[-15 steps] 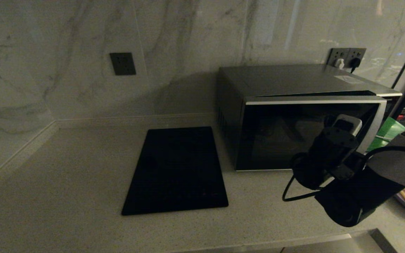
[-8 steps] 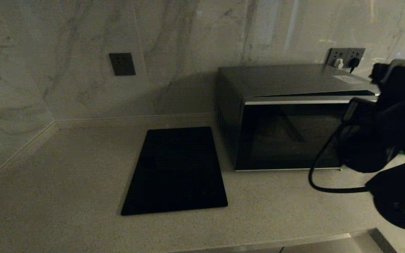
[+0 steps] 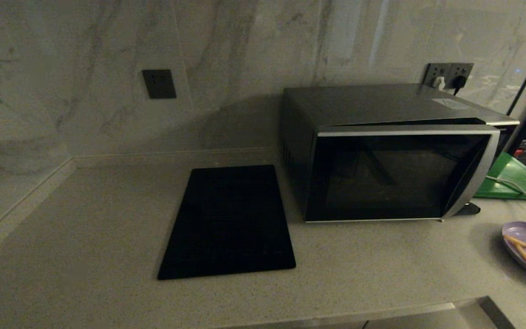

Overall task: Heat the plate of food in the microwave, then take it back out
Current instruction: Open the microwave oven

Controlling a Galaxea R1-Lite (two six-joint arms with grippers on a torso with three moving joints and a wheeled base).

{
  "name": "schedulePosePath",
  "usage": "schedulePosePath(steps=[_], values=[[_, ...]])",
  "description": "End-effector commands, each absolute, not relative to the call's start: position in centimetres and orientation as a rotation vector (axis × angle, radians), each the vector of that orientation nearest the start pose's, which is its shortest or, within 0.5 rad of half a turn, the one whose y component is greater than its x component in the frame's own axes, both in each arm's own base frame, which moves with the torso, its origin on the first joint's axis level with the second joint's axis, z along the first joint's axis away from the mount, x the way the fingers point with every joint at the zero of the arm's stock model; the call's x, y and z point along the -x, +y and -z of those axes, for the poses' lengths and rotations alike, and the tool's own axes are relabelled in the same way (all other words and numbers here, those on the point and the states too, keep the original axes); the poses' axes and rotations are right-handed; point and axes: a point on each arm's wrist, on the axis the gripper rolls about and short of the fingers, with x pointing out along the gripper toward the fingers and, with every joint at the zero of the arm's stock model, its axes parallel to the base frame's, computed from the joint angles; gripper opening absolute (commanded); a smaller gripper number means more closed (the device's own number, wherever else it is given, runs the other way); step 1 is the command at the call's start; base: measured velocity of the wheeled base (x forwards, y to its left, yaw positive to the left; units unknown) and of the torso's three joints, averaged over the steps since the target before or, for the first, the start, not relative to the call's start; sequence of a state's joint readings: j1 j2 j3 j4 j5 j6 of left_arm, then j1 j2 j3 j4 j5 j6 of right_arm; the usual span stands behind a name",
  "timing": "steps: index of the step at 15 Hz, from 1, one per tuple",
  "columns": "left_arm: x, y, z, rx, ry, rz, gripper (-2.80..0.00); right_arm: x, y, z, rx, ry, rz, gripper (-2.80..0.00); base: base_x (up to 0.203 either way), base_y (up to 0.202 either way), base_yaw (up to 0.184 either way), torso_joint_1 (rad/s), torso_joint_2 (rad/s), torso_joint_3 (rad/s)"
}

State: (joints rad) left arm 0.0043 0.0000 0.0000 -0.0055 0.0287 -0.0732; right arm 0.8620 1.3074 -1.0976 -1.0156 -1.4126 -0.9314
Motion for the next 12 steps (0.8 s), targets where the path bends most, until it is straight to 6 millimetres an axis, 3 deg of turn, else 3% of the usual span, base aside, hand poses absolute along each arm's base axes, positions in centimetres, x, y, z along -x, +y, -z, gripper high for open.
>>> schedulePosePath(steps=[1,4,12], values=[[2.3,0.1,-7.6,0.074,-0.006,-0.034,-2.80,-8.7,8.3,-41.1,0.176,-0.059,0.544,-2.80,0.000,0.000,0.000,0.000,0.00,0.000],[2.3,0.1,-7.6,0.074,-0.006,-0.034,-2.80,-6.8,6.2,-40.6,0.390,-0.029,0.507,-2.80,0.000,0.000,0.000,0.000,0.00,0.000],[2.3,0.1,-7.6,0.074,-0.006,-0.034,-2.80,-7.7,6.7,-43.0,0.524,0.092,0.580,-2.80,0.000,0.000,0.000,0.000,0.00,0.000]])
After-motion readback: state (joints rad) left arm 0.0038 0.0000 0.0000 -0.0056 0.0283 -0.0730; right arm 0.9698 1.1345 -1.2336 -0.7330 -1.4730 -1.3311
